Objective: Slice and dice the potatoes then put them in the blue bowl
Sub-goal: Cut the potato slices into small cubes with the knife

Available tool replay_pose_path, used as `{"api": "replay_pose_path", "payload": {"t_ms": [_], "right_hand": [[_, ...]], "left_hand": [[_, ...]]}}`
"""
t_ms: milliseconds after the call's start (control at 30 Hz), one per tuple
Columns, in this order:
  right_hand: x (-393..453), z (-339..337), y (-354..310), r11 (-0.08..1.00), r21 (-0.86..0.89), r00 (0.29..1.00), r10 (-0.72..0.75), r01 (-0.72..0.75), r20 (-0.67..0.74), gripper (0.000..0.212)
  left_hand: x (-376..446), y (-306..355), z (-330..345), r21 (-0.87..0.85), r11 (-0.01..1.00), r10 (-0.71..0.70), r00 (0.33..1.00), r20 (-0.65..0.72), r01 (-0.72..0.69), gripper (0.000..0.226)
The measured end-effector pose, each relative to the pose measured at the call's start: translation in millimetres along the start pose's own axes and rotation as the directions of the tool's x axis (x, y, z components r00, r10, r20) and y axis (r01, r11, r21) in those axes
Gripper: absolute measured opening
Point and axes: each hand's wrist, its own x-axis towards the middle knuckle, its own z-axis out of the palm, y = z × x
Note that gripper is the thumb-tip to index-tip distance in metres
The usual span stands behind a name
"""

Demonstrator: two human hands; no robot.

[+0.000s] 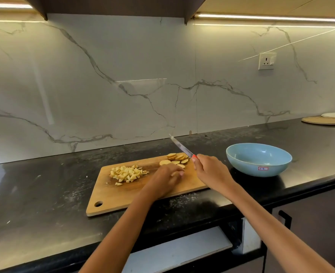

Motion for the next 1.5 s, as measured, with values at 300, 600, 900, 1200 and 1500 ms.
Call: {"api": "replay_pose_path", "payload": {"t_ms": [300,600,900,1200,1500], "right_hand": [[66.3,61.7,-10.9,0.914,0.379,0.954,-0.024,0.142,-0.299,0.031],[89.9,76.9,-2.4,0.946,0.040,0.941,-0.316,0.323,-0.123,0.042],[81.2,71.6,-3.2,0.916,-0.125,0.923,-0.384,0.382,0.007,0.032],[80.1,69.7,-2.5,0.913,-0.127,0.921,-0.388,0.388,0.028,0.032],[84.4,68.2,6.3,0.977,0.061,0.973,-0.197,0.205,-0.117,0.032]], "left_hand": [[11.5,-17.8,-9.7,0.208,0.977,-0.043,0.999,0.007,0.041,0.014],[1.5,-92.4,-60.5,0.197,0.821,-0.445,0.817,-0.367,0.535,0.022],[-0.7,-84.2,-65.0,-0.254,0.901,-0.432,0.692,-0.579,0.351,0.037],[-0.8,-96.4,-64.0,-0.225,0.900,-0.431,0.698,-0.571,0.372,0.010],[0.1,-61.8,-47.8,-0.066,0.982,-0.189,0.925,-0.329,0.177,0.014]]}}
